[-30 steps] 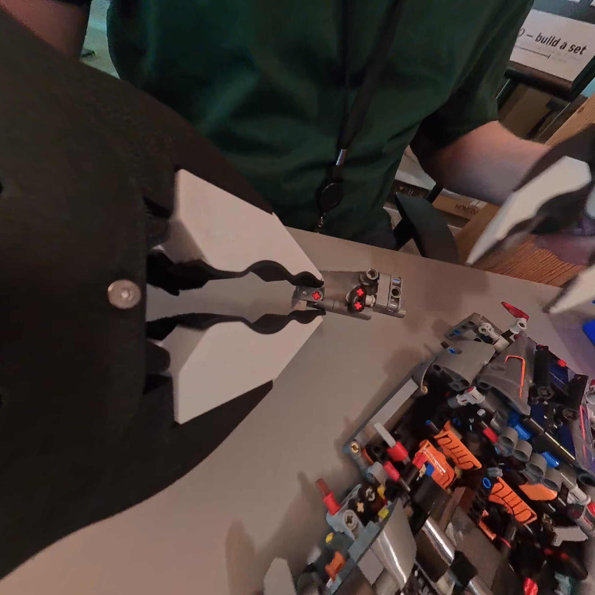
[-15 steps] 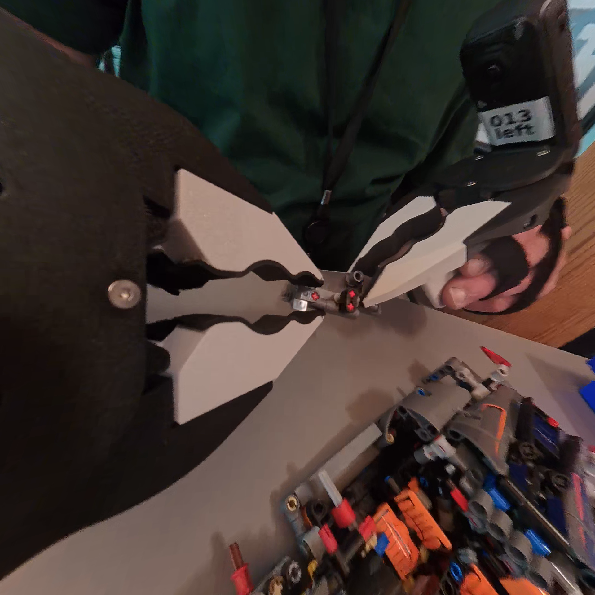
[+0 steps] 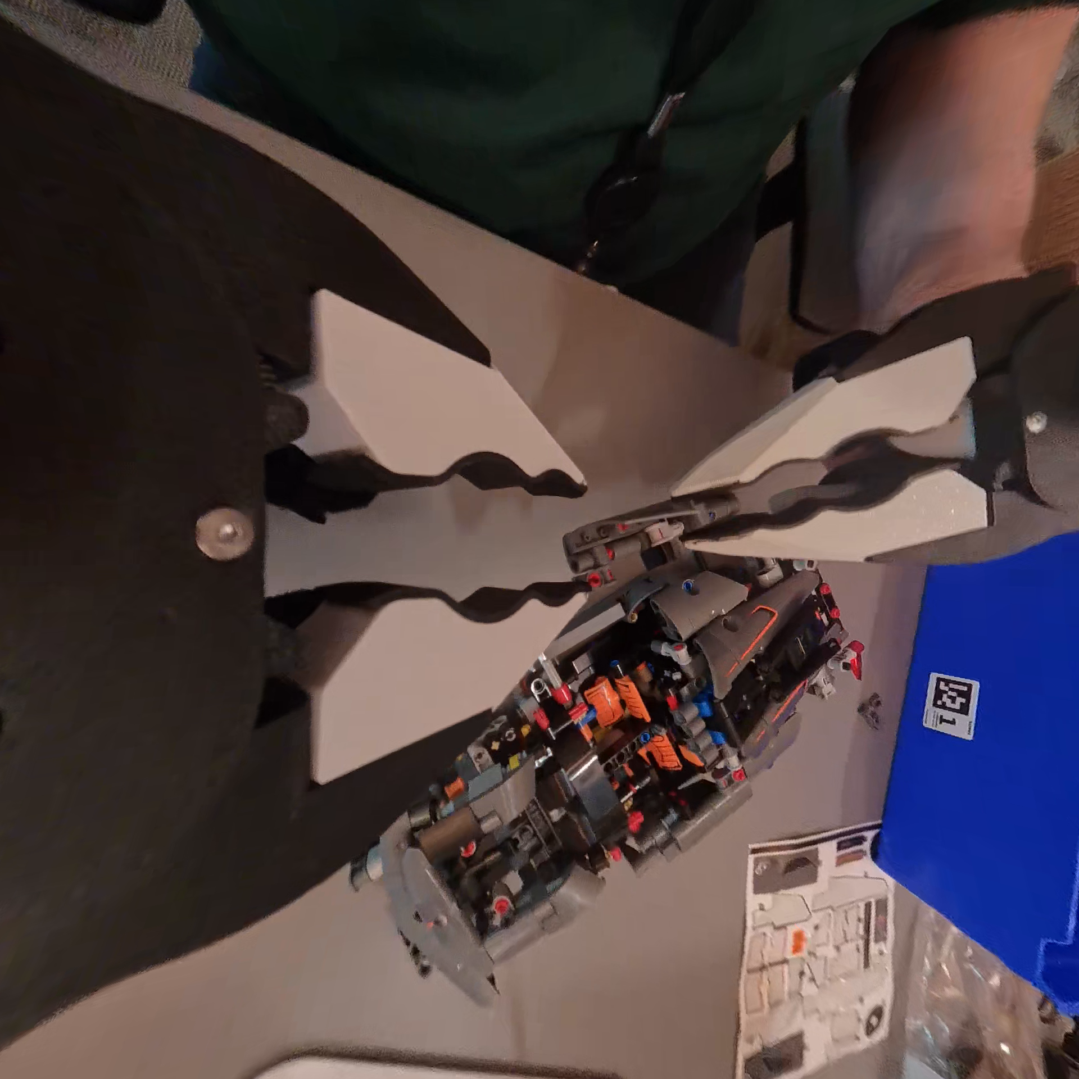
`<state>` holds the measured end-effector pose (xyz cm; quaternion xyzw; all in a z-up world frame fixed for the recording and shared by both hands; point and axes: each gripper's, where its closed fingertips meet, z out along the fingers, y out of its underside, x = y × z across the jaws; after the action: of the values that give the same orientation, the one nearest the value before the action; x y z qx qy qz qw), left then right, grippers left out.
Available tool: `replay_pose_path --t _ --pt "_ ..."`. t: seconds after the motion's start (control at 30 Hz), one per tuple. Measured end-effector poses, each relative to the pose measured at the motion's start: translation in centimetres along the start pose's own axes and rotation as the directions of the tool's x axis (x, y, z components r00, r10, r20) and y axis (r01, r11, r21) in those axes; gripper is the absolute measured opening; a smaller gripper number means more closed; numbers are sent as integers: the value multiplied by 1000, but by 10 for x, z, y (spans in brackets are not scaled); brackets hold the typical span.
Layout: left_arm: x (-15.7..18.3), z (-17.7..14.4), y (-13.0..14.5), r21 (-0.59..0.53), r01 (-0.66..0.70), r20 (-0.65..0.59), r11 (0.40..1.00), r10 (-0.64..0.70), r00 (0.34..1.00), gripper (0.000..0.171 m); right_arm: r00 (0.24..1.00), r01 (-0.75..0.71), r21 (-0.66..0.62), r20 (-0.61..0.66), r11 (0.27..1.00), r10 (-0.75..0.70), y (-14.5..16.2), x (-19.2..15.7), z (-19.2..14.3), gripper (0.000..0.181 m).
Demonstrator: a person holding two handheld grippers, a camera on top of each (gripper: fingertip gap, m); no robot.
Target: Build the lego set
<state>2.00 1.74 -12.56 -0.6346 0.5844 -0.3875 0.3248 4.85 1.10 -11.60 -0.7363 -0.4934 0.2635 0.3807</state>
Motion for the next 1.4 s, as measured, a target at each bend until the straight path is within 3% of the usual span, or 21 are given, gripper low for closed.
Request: replay_pose_path --t 0.1,0.37,0.43,0.53,0.6,0.7,1.03,1.17,1.23,1.4 --pt "2 1 -1 2 35 -23 999 -35 999 14 989 129 -8 -76 992 -130 -8 -8 4 25" --pt "7 4 -2 -18 -22 14 1000 23 1000 14 931 277 -150 -203 949 -304 -3 -11 20 5" --pt "4 1 -5 5 -69 64 998 69 996 15 868 367 -186 -285 911 -408 -7 -9 19 4" --pt "5 -5 -10 36 -171 116 985 165 979 22 701 476 -311 -430 823 -569 -7 -2 19 1" --pt "7 -7 -11 48 -199 122 979 192 974 21 609 521 -390 -453 759 -651 -3 -5 24 0" --pt "7 -8 -5 20 -247 136 969 242 961 23 581 532 -396 -472 749 -663 -2 -10 27 0" --pt "1 -12 -7 0 -306 211 952 299 931 30 587 528 -375 -486 762 -647 -5 -8 17 0" --pt "-10 -16 -3 -12 -245 255 970 240 937 33 592 517 -348 -514 782 -621 -8 -8 13 0" --pt "-8 -18 -6 35 -195 229 980 182 956 34 601 507 -328 -528 797 -600 -9 -8 11 0" --pt "-1 -14 -8 64 -140 204 988 125 971 34 750 405 -126 -521 906 -408 -12 -13 10 0"
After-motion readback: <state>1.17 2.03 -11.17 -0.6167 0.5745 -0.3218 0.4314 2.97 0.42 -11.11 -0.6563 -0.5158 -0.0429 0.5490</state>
